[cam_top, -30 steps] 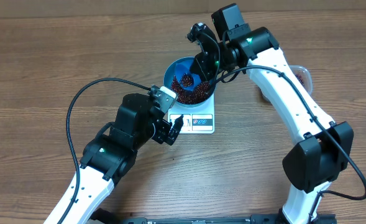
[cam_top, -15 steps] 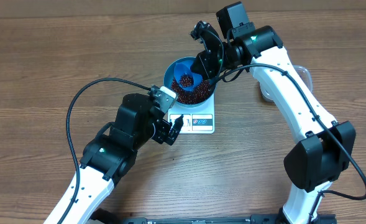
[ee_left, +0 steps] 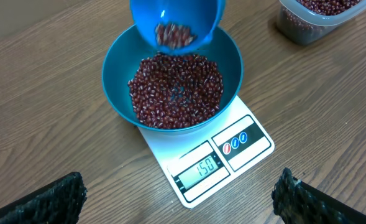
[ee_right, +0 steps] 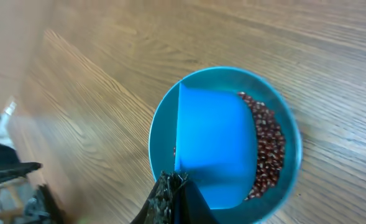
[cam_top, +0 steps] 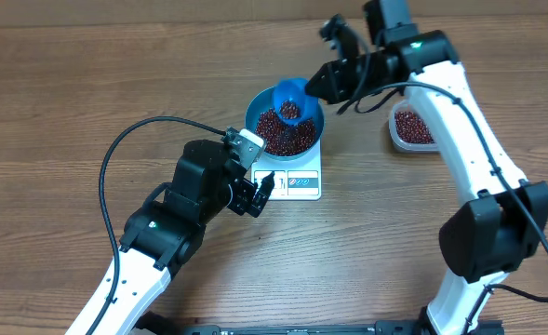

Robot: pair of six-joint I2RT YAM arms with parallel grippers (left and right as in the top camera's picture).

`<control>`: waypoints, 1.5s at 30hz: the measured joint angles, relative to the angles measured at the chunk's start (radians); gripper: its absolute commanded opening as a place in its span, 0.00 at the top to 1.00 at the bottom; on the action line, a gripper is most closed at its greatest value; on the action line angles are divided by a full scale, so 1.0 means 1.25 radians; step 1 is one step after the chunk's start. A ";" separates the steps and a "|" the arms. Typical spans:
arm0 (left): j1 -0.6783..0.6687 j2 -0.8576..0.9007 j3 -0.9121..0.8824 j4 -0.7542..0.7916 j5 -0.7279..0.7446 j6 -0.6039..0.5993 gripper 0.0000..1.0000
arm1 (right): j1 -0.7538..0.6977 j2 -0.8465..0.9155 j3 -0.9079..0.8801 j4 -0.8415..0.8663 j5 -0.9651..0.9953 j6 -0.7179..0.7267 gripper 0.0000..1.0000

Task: Scoop item into bowl and weigh 150g on scale
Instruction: 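Lift the blue scoop out of the teal bowl and carry it right, then lower the scoop into the clear bean container with the right gripper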

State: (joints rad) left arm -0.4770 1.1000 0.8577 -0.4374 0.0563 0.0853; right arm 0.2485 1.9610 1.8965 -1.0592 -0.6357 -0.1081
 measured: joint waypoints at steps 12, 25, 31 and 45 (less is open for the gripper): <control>0.000 0.000 0.000 0.000 0.000 0.000 0.00 | -0.172 -0.050 0.001 -0.022 -0.049 0.003 0.96; 0.000 0.000 0.000 0.000 0.000 0.000 0.00 | -0.341 -0.050 0.002 -0.109 0.124 -0.015 0.96; 0.000 0.000 0.000 0.000 0.000 0.000 0.01 | -0.345 -0.050 0.002 -0.125 0.271 -0.019 0.96; 0.000 0.000 0.000 0.000 0.000 0.000 0.01 | -0.247 -0.050 0.002 -0.173 0.612 -0.021 0.96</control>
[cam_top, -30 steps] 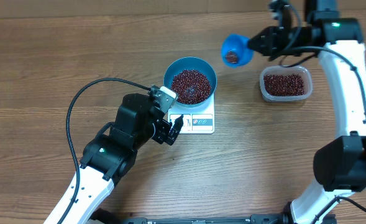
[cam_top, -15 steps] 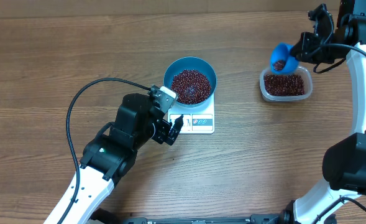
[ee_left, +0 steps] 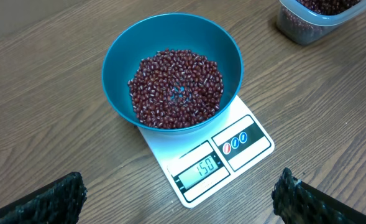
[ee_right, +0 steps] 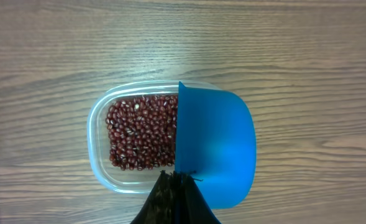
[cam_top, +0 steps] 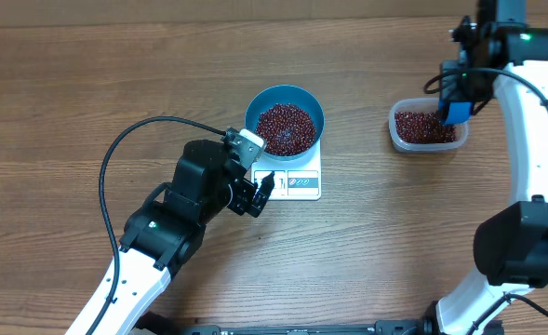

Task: Scoop item into bowl and weigh 150g on scale
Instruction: 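Lower the scoop into the clear bean container with the right gripper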

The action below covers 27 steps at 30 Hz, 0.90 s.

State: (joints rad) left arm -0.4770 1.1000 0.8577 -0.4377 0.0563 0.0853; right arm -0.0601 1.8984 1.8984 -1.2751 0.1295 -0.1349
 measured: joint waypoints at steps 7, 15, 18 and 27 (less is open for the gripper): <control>0.000 0.000 0.000 0.000 0.000 0.000 0.00 | 0.089 0.000 0.000 -0.008 0.172 0.003 0.96; 0.000 0.000 0.000 0.000 0.000 0.000 0.00 | 0.110 0.000 0.000 -0.010 0.252 0.067 0.96; 0.000 0.000 0.000 0.000 0.000 0.000 0.00 | 0.103 0.000 0.000 -0.005 0.214 0.134 0.96; 0.000 0.000 0.000 0.000 0.000 0.000 0.00 | 0.039 0.000 0.000 0.008 0.039 0.497 0.96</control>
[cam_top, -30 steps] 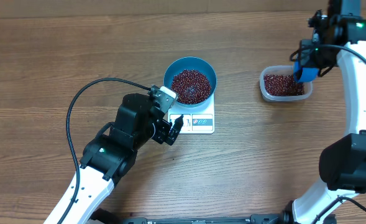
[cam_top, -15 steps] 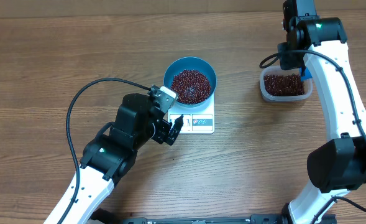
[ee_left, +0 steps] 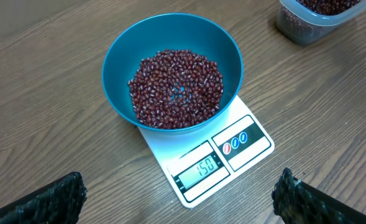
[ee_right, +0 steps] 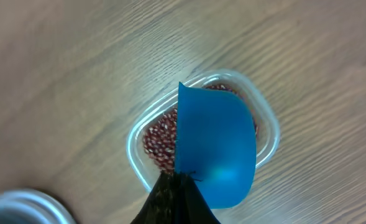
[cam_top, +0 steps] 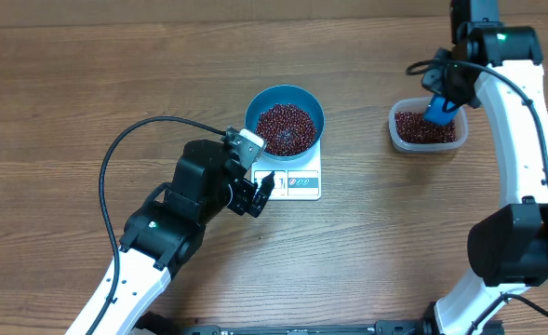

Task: Scoop item into bowl and weigh 150g on scale
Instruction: 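Lower the scoop into the clear bean container with the right gripper, then set the blue scoop down in the container and open the right gripper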

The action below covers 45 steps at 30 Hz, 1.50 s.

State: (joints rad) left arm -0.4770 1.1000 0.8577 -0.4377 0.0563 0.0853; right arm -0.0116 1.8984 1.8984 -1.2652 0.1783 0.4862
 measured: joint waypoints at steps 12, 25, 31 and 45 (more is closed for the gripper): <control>0.000 0.000 0.000 0.000 0.000 0.000 0.00 | -0.017 0.000 -0.032 0.057 -0.033 0.283 0.96; 0.000 0.000 0.000 0.000 0.000 0.000 0.00 | -0.017 0.000 -0.085 0.076 -0.013 0.362 0.46; 0.000 0.000 0.000 0.000 0.000 0.000 0.01 | -0.017 0.000 -0.099 0.077 -0.011 0.381 0.28; 0.000 0.000 0.000 0.000 0.000 0.000 0.00 | -0.017 0.000 -0.099 0.067 -0.011 0.347 0.00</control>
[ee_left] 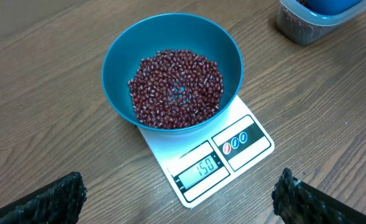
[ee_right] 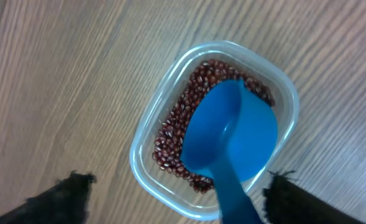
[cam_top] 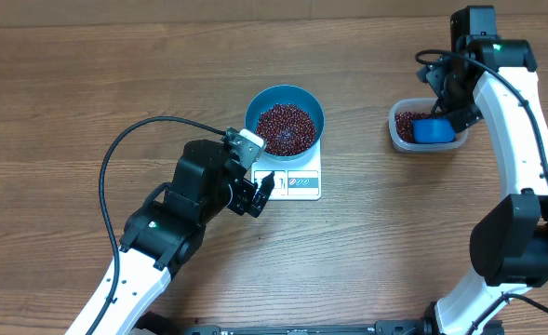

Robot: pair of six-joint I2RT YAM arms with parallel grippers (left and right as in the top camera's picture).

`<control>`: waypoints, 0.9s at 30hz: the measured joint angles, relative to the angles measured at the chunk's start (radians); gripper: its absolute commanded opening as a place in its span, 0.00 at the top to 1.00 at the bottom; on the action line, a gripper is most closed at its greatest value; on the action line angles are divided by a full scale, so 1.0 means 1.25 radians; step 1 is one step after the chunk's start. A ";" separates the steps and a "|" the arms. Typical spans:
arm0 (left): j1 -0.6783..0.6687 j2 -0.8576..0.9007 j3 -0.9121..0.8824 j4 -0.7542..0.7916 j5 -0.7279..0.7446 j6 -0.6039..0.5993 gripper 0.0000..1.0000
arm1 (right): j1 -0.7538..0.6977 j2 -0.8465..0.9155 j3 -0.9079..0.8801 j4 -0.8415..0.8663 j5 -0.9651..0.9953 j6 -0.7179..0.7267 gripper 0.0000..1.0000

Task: Scoop item into bowl and weigh 150g on scale
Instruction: 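Set the blue scoop down in the container and open the right gripper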

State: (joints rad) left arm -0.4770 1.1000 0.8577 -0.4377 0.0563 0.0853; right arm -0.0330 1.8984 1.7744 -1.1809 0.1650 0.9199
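The blue bowl (ee_left: 172,68) of red beans (ee_left: 176,89) stands on the white scale (ee_left: 223,158), whose display reads 150. My left gripper (ee_left: 176,204) hovers open just in front of the scale, nothing between its fingers. At the far right a clear tub (ee_right: 170,180) holds more beans, and the blue scoop (ee_right: 232,140) lies in it, bowl up, its handle pointing toward the camera. My right gripper (ee_right: 183,199) is open above the tub, fingers (ee_right: 71,193) wide on either side of the handle and not touching it.
The wooden table (cam_top: 87,102) stretches around the scale (cam_top: 297,179) and the tub (cam_top: 425,127). The left arm's black cable (cam_top: 125,149) loops over the table to the left of the bowl (cam_top: 285,119).
My right gripper was shut on the scoop, holding it tilted over the tub. It is now open and the scoop rests in the tub. Left arm, bowl and 150 reading are unchanged.
My right gripper first held the scoop tipped over the bowl with beans in it, the scale showing 150. Then it held the scoop over the bean tub at the right, then lower and tilted. Now the scoop lies released in the tub.
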 measured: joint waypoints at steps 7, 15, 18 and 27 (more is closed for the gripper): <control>0.000 0.000 0.000 -0.001 0.000 0.000 0.00 | 0.000 0.000 0.031 -0.055 0.000 -0.101 0.00; 0.000 0.000 0.000 -0.001 0.000 0.000 0.00 | 0.000 -0.001 0.048 -0.099 0.006 -0.145 0.00; 0.000 0.000 0.000 -0.001 0.000 0.000 0.01 | 0.000 -0.001 0.048 -0.132 0.021 -0.148 0.00; 0.000 0.000 0.000 -0.001 0.000 0.000 0.00 | 0.000 -0.001 0.050 -0.369 0.074 -0.150 0.00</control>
State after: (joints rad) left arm -0.4770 1.1000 0.8577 -0.4385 0.0563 0.0853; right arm -0.0330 1.8977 1.8370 -1.6417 0.2581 0.7322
